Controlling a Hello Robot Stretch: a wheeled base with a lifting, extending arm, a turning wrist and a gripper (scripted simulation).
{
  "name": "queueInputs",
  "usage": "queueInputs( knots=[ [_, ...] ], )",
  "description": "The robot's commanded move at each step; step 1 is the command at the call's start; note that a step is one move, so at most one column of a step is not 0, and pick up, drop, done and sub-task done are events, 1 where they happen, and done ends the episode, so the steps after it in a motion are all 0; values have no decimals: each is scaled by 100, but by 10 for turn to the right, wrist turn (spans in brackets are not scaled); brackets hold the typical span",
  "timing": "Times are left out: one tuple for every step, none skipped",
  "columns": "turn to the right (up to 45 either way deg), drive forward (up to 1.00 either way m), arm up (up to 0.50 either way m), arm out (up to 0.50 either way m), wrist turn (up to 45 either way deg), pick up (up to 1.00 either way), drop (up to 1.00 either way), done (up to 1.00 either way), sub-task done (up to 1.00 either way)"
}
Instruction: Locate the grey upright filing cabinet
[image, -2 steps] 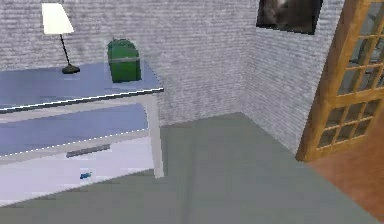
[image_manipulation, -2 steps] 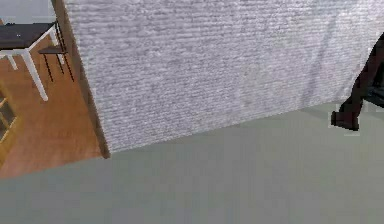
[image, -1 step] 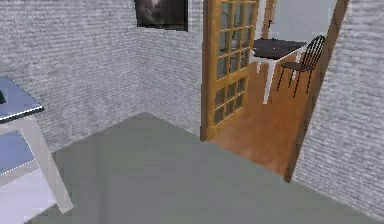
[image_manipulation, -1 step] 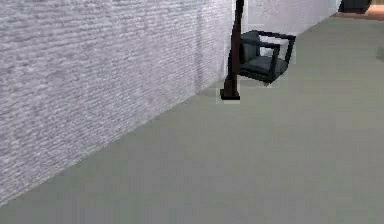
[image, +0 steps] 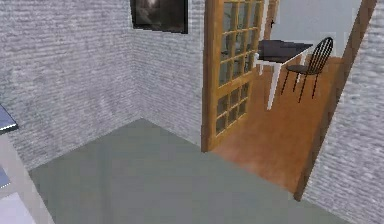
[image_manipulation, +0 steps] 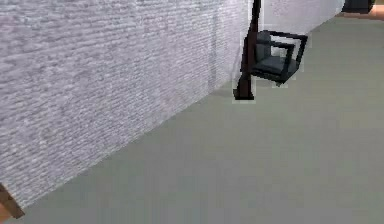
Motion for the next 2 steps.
queueInputs(
  knots=[
    [180,0,0,0,0,0,0,0,0],
    [0,100,0,0,0,0,0,0,0]
  ],
)
